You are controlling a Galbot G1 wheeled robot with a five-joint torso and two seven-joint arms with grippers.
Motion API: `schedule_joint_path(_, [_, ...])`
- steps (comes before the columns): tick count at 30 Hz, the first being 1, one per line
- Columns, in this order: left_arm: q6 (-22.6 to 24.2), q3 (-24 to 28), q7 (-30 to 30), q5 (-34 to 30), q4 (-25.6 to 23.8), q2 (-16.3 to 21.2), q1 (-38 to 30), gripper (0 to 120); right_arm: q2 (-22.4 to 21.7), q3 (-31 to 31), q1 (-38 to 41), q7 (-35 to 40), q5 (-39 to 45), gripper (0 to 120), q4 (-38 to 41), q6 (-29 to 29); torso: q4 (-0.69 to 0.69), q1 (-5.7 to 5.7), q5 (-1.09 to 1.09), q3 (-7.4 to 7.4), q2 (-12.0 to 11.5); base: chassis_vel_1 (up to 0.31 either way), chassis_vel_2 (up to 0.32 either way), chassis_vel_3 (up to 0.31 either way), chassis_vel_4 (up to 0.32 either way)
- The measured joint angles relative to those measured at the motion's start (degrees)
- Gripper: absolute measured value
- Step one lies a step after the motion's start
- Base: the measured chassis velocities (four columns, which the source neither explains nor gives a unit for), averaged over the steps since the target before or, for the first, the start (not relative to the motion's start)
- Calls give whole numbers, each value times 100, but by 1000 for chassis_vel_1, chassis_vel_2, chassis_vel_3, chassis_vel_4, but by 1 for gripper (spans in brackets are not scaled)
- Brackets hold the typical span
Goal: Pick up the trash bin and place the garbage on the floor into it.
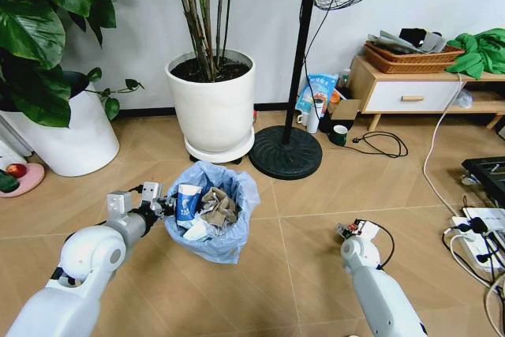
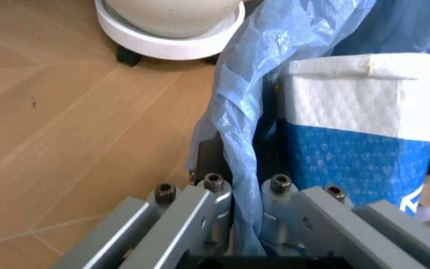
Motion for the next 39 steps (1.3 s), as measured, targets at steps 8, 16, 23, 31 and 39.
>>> schedule_joint_path(8, [-9,0,47,19,26,-18,-27,0,27,21,179,-13,93,98,-346,13,0,0,1,0,0,0,0,0,0])
schedule_joint_path(16, [-10,5,96,28,60,-26,-69,0,34,40,281,-91,26,72,-595,98,0,0,1,0,0,0,0,0,0])
schedule_joint_path(23, [-11,32,108,33,84,-45,-109,0,36,48,314,-142,18,45,-707,138,0,0,1,0,0,0,0,0,0])
schedule_joint_path(31, [-12,25,127,34,98,-33,-122,0,12,58,331,-176,17,17,-765,155,0,-1,3,-1,0,0,0,0,0])
schedule_joint_path(39, [-18,20,135,44,101,-46,-123,0,-15,74,300,-180,21,0,-757,158,0,-1,0,-1,0,0,0,0,0])
